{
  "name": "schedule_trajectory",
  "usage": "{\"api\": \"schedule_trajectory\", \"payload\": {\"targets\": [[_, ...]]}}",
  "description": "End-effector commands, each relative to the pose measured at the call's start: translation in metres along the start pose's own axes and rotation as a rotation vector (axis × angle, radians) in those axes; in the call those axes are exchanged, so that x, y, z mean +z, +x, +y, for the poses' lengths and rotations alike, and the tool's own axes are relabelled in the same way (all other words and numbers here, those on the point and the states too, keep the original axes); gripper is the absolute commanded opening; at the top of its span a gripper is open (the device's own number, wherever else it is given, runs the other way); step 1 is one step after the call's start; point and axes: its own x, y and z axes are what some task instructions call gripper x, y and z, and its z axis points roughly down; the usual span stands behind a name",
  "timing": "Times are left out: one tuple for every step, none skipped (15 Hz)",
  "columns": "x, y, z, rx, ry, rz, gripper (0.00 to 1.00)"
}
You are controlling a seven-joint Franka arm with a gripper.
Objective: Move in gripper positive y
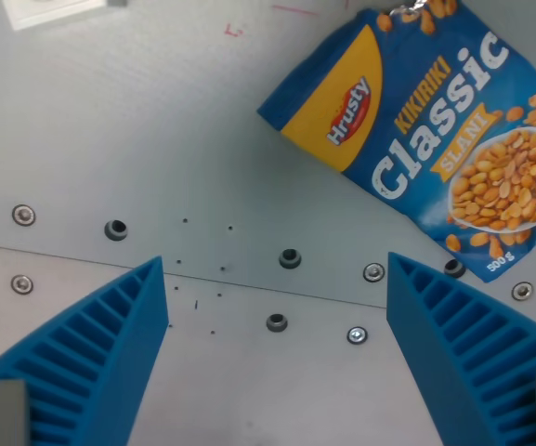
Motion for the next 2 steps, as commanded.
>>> {"api": "schedule_trajectory", "payload": {"targets": [[-0.0020,0.0058,0.0173,-0.020,0.013,-0.009,1.00],[-0.0020,0.0059,0.0223,-0.020,0.013,-0.009,1.00]]}}
